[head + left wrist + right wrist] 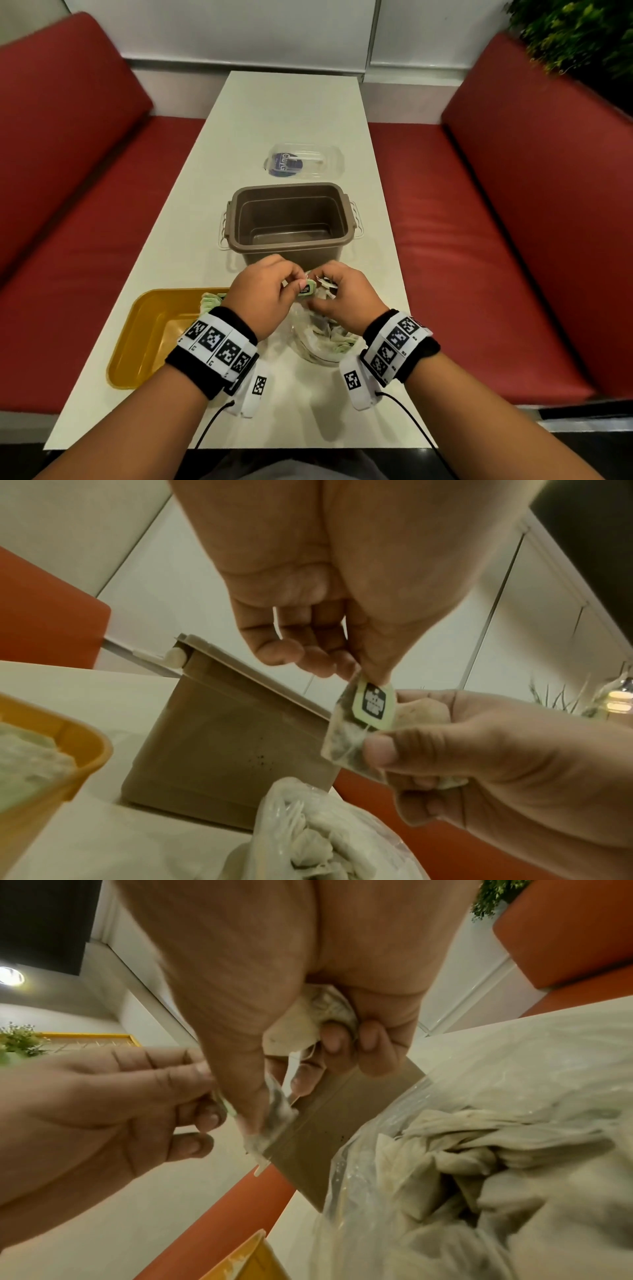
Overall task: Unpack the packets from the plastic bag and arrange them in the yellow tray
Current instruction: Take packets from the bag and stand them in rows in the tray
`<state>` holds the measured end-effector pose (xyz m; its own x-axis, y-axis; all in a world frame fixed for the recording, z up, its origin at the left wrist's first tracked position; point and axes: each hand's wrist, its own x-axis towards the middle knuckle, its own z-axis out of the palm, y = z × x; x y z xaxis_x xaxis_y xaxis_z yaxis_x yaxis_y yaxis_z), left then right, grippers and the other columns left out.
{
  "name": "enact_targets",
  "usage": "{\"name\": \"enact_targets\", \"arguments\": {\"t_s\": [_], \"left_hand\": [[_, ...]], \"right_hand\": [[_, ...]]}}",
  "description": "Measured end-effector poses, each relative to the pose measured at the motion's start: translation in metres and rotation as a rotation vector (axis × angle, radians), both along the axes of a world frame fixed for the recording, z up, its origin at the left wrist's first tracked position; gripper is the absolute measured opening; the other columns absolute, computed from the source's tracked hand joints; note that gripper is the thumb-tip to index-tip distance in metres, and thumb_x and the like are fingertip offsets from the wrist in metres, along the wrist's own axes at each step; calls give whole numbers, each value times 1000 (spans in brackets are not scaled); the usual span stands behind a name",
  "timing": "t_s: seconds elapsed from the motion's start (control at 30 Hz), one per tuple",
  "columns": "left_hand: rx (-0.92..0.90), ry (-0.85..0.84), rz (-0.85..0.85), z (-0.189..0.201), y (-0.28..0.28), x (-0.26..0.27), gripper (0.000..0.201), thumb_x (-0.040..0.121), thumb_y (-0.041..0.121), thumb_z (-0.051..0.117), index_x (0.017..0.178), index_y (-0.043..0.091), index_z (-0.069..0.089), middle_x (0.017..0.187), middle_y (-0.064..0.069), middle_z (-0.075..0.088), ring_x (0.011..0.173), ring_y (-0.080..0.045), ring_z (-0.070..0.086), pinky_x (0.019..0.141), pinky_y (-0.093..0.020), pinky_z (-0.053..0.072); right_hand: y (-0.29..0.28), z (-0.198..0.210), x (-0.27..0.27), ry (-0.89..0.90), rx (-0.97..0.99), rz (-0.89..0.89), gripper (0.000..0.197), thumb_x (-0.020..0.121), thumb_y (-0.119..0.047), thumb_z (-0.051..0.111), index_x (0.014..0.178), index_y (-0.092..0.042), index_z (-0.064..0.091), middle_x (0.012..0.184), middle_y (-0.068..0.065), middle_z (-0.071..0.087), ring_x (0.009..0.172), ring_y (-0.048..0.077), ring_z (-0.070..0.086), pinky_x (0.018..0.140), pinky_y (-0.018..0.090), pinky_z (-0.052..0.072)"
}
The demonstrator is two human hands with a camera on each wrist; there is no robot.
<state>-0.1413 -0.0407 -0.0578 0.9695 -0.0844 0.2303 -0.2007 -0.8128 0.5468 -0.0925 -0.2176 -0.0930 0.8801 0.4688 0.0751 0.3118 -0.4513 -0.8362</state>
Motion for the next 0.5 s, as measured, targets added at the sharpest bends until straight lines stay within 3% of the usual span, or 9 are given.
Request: {"name": "enact_targets", "arguments": {"t_s": [0.1,0.23,0.5], "left_hand": [[-50,-5,6,11,12,-6,5,90,24,65,88,28,67,84,14,57,74,-7,54,68,-25,47],[-99,18,5,21,32,-15,1,88,27,68,88,29,68,83,14,60,74,-6,56,69,-26,49],[-61,88,-8,32,78,-31,4,87,29,69,91,29,72,83,13,61,74,-7,55,70,-29,48]], "right_hand": [[15,3,-4,-22,-2,-25,14,77,-18,82,85,-20,70,86,-5,64,78,9,60,72,23,48],[36,11,-11,-35,14,-23,12,79,-19,80,81,-23,69,82,-7,66,77,9,61,72,26,50],[80,13,-26,24,23,18,18,78,-14,80,92,-20,71,84,-9,70,82,10,65,80,32,54]]}}
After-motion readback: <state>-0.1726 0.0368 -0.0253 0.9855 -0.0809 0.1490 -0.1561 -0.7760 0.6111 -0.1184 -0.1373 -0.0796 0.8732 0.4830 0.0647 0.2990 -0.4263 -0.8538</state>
